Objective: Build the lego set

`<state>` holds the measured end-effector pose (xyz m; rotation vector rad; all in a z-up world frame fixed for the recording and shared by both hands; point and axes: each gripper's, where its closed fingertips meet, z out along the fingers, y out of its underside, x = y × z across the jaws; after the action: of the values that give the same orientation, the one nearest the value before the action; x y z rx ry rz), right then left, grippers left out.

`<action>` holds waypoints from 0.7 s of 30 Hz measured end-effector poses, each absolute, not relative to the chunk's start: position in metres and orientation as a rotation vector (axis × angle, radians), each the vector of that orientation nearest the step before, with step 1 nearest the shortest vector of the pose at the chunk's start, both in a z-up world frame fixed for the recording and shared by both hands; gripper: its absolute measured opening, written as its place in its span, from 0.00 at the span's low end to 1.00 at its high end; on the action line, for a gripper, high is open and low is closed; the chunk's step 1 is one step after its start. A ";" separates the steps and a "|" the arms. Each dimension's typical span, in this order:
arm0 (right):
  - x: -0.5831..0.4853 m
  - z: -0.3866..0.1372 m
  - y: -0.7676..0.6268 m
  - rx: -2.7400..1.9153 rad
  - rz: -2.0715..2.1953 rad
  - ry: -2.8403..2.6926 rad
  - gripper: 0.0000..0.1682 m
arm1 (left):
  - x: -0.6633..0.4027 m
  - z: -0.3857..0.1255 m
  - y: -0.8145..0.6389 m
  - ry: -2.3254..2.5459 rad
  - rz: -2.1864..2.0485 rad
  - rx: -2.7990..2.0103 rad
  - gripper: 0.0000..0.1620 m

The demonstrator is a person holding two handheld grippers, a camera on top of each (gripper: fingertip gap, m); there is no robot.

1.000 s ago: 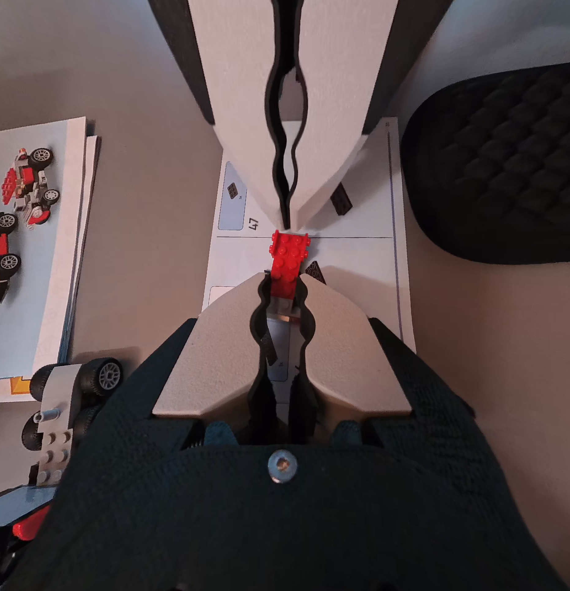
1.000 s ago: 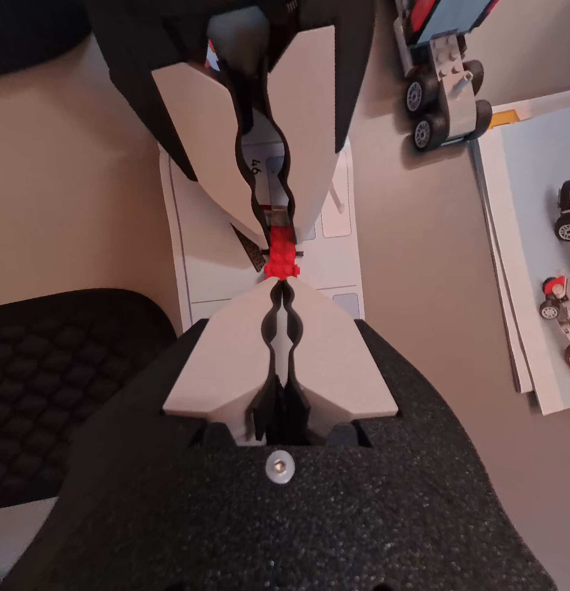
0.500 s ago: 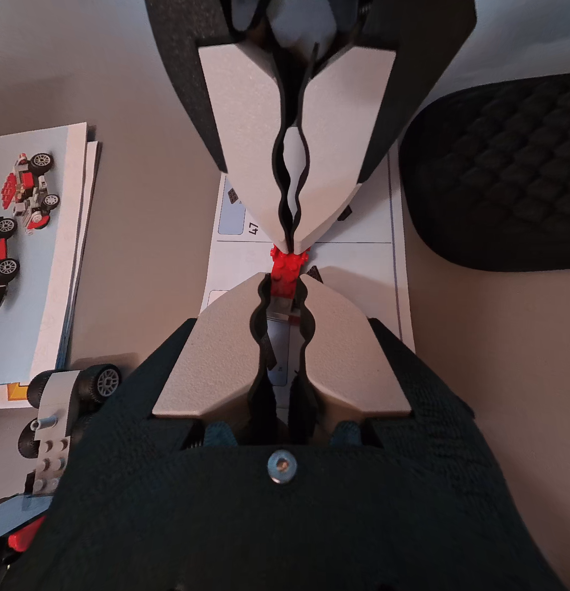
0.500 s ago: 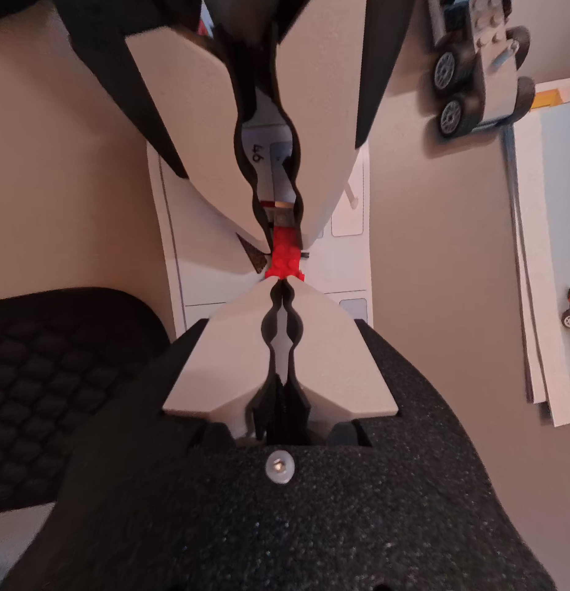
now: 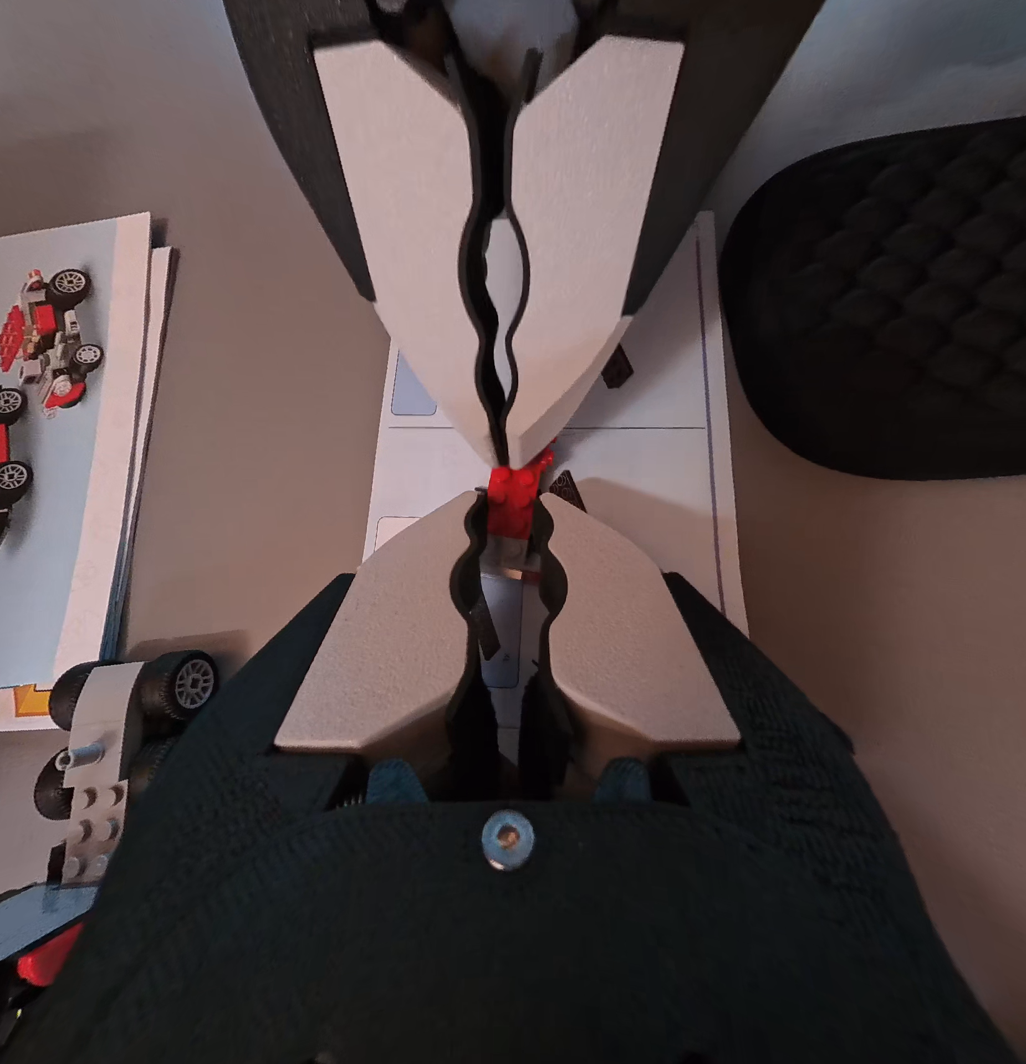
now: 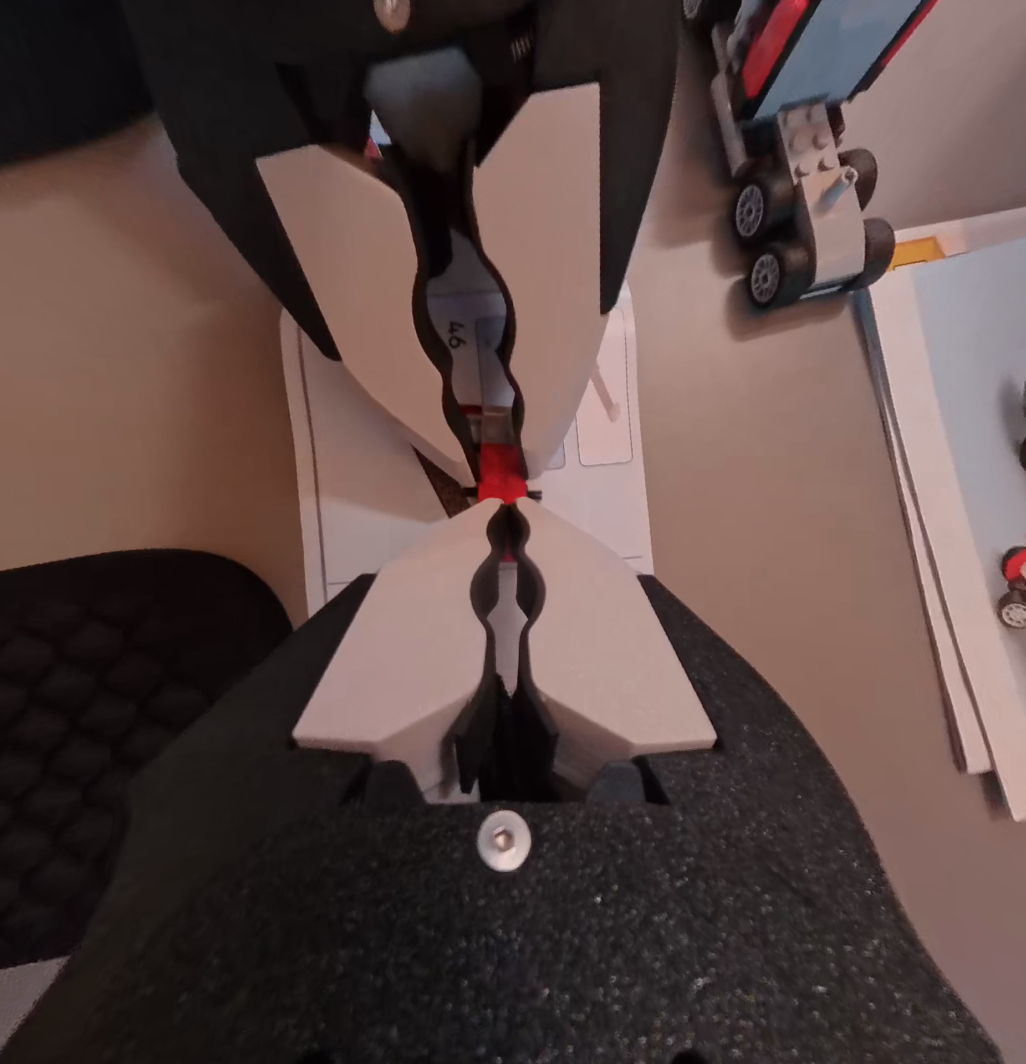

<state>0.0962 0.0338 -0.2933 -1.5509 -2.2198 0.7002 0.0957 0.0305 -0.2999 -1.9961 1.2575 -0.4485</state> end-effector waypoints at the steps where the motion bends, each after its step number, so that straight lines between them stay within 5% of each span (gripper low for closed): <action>1: 0.095 -0.294 0.034 -1.559 0.712 -2.214 0.00 | 0.096 -0.300 0.030 1.256 -0.450 -1.996 0.09; 21: 0.097 -0.299 0.035 -1.564 0.467 -2.258 0.01 | 0.097 -0.300 0.030 1.255 -0.473 -1.990 0.09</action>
<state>0.0970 0.0346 -0.2994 -1.5639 -2.2582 0.4672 0.0972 0.0299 -0.2995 -1.9901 1.2545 -0.4734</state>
